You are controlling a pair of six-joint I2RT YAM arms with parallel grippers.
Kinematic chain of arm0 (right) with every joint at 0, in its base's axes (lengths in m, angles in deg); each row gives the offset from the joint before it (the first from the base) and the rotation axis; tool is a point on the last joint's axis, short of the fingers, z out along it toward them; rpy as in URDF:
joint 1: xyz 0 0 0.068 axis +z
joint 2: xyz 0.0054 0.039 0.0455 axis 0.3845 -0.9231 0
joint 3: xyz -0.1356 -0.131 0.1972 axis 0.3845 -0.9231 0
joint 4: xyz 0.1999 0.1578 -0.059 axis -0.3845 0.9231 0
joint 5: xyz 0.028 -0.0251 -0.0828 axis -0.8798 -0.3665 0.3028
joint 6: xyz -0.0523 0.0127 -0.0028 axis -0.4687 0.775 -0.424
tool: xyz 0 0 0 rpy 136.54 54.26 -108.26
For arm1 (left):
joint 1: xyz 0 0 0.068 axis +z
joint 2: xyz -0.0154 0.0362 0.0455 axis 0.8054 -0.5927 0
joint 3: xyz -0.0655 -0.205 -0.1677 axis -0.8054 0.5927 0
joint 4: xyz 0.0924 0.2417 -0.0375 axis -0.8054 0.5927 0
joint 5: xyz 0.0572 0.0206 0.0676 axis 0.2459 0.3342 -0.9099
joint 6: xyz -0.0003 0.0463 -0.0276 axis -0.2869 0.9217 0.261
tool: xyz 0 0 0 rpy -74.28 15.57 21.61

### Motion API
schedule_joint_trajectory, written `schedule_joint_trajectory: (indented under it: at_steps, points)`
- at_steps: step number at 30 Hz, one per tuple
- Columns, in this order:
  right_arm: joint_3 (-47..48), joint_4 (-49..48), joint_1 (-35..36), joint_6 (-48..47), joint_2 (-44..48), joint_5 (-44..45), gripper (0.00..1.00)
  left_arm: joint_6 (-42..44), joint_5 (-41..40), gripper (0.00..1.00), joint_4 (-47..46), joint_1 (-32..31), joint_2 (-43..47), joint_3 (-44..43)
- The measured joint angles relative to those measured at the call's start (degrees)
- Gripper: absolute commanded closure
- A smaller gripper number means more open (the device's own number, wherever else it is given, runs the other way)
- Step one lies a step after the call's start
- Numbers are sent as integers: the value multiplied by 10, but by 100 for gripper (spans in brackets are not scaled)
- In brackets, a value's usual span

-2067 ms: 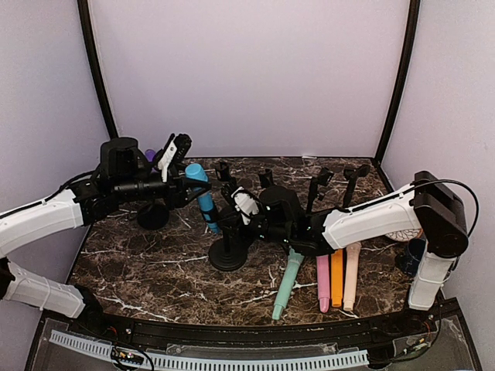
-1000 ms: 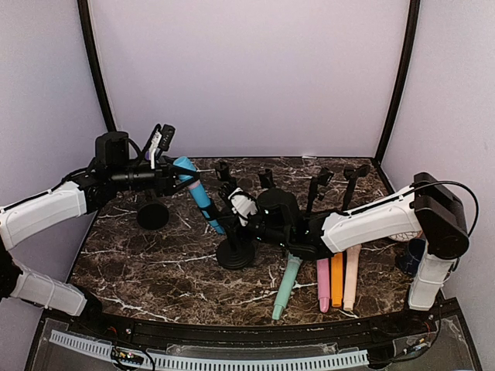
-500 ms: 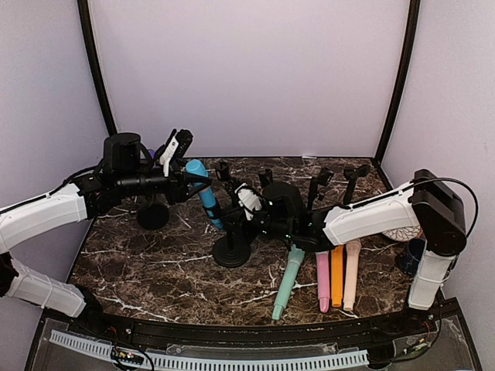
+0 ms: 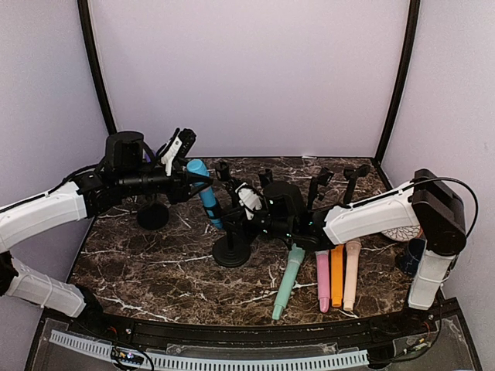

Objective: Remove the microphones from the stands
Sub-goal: Remove the microphone from the microphone stand.

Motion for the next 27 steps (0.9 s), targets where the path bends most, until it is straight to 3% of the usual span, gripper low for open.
schedule_joint_trajectory:
  at_steps: [6, 14, 27]
  points:
    - [0, 0, 0, -3, 0, 2, 100, -21, -10, 100, 12, 6, -7, -11]
    - [2, 0, 8, -8, 0, 25, 100, -80, 61, 100, 13, 61, -22, -18]
    - [13, 15, 43, -53, -2, 100, 100, -125, 115, 100, 14, 98, -38, -23]
